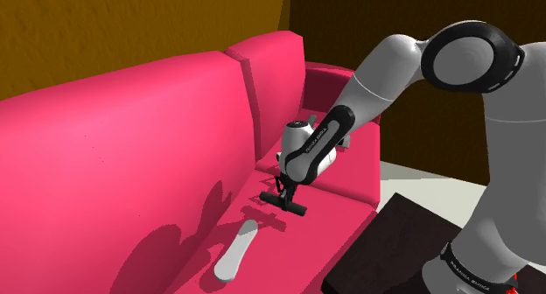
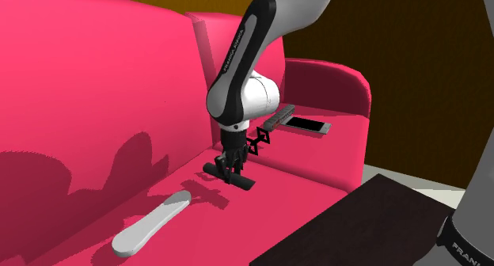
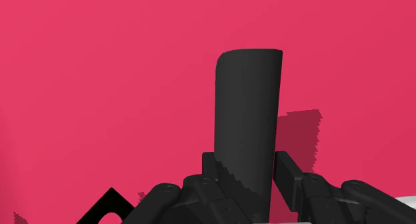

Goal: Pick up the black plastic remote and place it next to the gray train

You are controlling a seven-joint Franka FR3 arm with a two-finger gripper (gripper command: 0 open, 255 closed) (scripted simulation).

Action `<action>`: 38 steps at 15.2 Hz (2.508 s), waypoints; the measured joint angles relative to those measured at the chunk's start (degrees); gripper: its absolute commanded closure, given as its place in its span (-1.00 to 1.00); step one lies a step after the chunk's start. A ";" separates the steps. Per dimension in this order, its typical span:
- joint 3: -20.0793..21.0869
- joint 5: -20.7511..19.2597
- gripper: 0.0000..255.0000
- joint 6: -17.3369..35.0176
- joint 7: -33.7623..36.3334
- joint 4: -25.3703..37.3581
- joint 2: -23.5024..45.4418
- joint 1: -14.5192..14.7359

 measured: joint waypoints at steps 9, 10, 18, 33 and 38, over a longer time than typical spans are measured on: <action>-0.01 -0.09 1.00 -5.57 0.48 -0.91 -6.49 -0.05; 0.00 -0.09 1.00 -6.29 0.61 -1.14 -7.45 -0.01; -0.20 -0.11 1.00 -11.06 0.27 -1.34 -12.37 -0.54; -6.13 0.84 1.00 -17.46 -18.65 11.31 -4.67 -13.47; -7.65 1.11 1.00 -21.61 -24.24 19.46 -0.21 -17.87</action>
